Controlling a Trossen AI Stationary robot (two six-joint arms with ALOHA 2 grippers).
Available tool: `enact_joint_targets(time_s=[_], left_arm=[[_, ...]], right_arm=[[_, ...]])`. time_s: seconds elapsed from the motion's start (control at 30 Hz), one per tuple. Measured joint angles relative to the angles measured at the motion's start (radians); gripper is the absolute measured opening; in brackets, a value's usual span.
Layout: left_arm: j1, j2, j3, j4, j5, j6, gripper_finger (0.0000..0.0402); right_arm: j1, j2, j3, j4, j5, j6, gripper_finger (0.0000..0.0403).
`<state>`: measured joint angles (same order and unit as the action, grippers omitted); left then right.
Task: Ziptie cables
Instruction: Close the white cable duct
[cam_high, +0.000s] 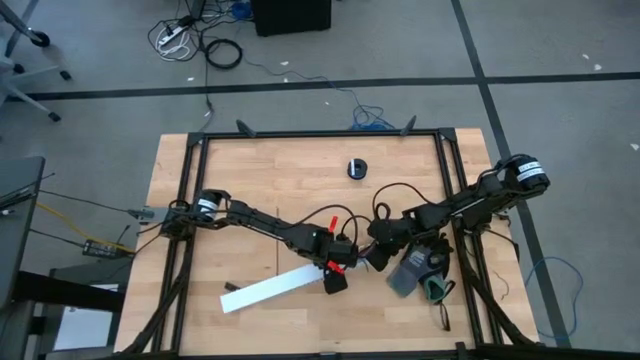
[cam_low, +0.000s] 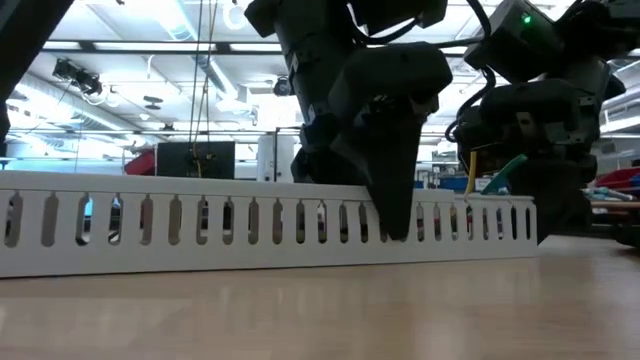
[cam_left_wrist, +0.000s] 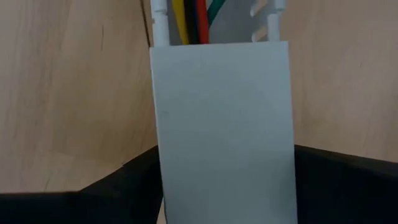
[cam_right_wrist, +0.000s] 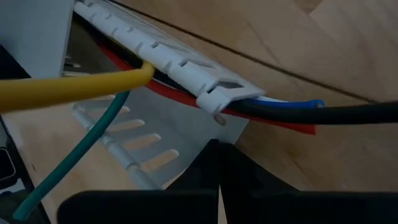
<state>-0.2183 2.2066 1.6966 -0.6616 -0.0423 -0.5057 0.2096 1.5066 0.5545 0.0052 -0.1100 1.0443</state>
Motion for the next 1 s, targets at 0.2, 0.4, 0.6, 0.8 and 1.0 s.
enact_joint_targets(time_s=[0.2,0.4,0.6,0.8,1.0], left_arm=[[-0.001,0.001,0.000,0.011,-0.016,0.012,0.0265],[0.004,0.003,0.001,0.032,-0.015,0.035,0.0297],[0.004,-0.007,0.004,-0.016,-0.010,0.032,0.0345],[0.001,-0.018,0.045,-0.090,-0.047,0.034,0.0364],[-0.004,-0.019,0.069,-0.141,-0.053,0.059,0.0364]], right_arm=[[-0.001,-0.001,0.001,-0.005,-0.005,-0.003,0.0000],[-0.001,-0.001,0.002,-0.014,-0.010,-0.011,0.0000],[-0.003,-0.001,0.002,-0.022,-0.025,-0.026,0.0000],[-0.003,-0.003,-0.018,-0.021,-0.037,-0.023,0.0000],[-0.003,-0.004,-0.036,-0.010,-0.052,-0.002,0.0000]])
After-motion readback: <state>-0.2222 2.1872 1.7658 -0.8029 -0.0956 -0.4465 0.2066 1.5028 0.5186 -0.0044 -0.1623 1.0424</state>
